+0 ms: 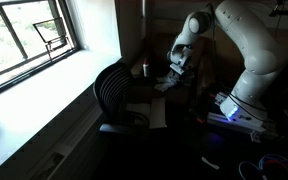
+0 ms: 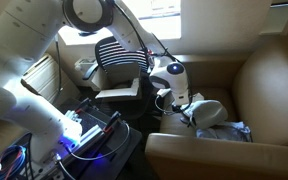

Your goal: Move the white garment on the left side of the sofa to the right

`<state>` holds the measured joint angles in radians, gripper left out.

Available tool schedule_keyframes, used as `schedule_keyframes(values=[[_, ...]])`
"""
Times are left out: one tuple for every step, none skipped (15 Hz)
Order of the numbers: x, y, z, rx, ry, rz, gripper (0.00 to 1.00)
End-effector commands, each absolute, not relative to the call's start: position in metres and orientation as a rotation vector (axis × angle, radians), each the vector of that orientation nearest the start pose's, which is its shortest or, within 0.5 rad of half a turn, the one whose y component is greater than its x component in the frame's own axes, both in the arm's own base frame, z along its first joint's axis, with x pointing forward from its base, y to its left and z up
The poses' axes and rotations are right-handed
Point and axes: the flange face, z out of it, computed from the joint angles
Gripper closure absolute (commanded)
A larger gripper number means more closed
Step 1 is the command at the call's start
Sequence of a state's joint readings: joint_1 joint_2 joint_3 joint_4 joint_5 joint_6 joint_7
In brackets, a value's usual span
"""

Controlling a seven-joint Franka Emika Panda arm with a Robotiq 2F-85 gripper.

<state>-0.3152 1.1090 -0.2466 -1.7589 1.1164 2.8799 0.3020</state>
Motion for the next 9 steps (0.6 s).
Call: schedule_keyframes(values=[[0.452, -0.387, -0.078, -1.875, 2.472, -0.115, 0.00], [0.453, -0.375, -0.060, -1.890, 2.445, -0.180, 0.00], [0.448, -0.380, -0.072, -1.888, 2.469, -0.146, 0.00], [0.445, -0.383, -0.080, -1.885, 2.482, -0.133, 0.00], [0.445, -0.384, -0.083, -1.886, 2.485, -0.133, 0.00], [0.447, -0.384, -0.084, -1.864, 2.497, -0.194, 0.00], [0.448, -0.386, -0.087, -1.853, 2.503, -0.195, 0.00], [0.448, -0.387, -0.093, -1.836, 2.506, -0.177, 0.00], [0.444, -0.388, -0.101, -1.814, 2.535, -0.155, 0.00]])
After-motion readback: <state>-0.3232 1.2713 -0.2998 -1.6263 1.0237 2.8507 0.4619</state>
